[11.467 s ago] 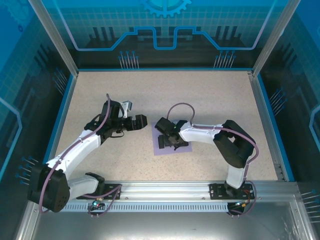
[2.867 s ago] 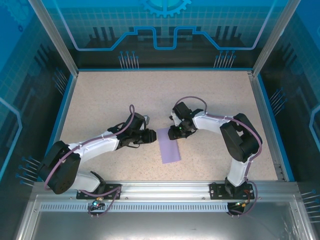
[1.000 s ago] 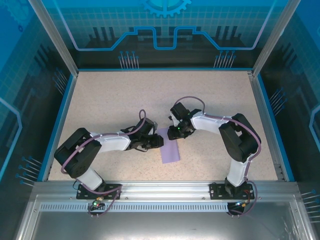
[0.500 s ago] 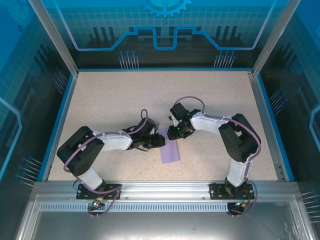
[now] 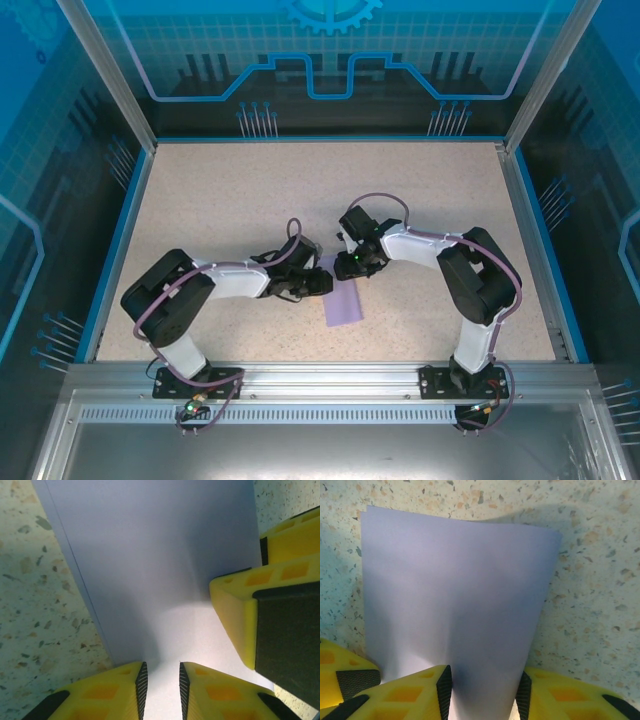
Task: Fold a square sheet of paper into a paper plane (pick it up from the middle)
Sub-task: Hold the square sheet of paper at the center of the table, then fold the square sheet of paper in half at the center of the table.
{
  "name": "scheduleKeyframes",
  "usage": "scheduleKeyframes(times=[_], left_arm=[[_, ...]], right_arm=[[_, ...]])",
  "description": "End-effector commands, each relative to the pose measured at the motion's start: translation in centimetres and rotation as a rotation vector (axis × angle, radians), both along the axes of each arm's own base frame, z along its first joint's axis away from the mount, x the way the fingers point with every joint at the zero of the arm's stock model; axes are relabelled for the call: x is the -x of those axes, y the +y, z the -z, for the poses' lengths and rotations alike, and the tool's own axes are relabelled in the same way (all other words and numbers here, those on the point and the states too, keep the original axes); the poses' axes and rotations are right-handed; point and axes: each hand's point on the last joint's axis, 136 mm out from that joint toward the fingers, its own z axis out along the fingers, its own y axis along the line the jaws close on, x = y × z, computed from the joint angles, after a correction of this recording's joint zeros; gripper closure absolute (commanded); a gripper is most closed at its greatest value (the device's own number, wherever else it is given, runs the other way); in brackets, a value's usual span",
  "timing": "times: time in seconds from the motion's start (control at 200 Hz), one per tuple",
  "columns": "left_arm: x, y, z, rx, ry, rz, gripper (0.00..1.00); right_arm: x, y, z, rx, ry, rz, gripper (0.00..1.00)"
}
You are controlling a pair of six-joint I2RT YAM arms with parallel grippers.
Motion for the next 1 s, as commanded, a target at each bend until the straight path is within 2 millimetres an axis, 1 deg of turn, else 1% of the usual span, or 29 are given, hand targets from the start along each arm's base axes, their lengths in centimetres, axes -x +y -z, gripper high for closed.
scheduleKeyframes(times=[0.0,0.13,0.295,0.36,0.435,0.495,0.54,0.59,0.695,0.75,0.765,0.86,0.99], left_arm=[[0.7,0.8,1.8,-0.096,0.031,0.021,0.73],[0.9,1.6,2.6,-0.150,0.044,0.019,0.74],[0.9,1.8,2.7,-0.163,0.037,0.023,0.74],[0.9,1.8,2.8,-0.167,0.038,0.027,0.74],[0.9,1.8,3.0,-0.170,0.039,0.030,0.74],[0.9,1.8,3.1,-0.170,0.040,0.029,0.74],[0.9,1.8,3.2,-0.170,0.040,0.028,0.74],[0.8,1.8,3.2,-0.170,0.038,0.029,0.74],[0.8,1.8,3.1,-0.171,0.036,0.031,0.74],[0.9,1.8,3.1,-0.173,0.036,0.034,0.74],[0.9,1.8,3.1,-0.174,0.037,0.034,0.74],[0.8,1.8,3.1,-0.178,0.037,0.037,0.74],[0.9,2.0,3.2,-0.185,0.037,0.034,0.74]], right_arm=[[1.2,0.4,0.5,0.002,0.013,-0.026,0.57],[0.8,0.0,-0.6,-0.020,-0.001,-0.008,0.54],[0.2,-2.3,-2.5,-0.015,-0.036,0.042,0.48],[0.0,-3.0,-3.6,-0.033,-0.057,0.063,0.46],[0.1,-2.9,-4.7,-0.111,-0.055,0.086,0.46],[0.4,-1.7,-5.4,-0.248,-0.020,0.104,0.46],[0.6,-0.8,-5.6,-0.341,0.013,0.126,0.51],[0.9,0.1,-5.8,-0.397,0.037,0.127,0.59],[1.1,1.1,-5.8,-0.462,0.071,0.138,0.72],[1.1,1.7,-5.7,-0.490,0.089,0.137,0.76],[1.8,1.4,-4.8,-0.480,0.115,0.142,0.78],[2.3,1.7,-3.7,-0.470,0.146,0.135,0.85],[2.5,0.9,-2.2,-0.412,0.147,0.130,0.86]])
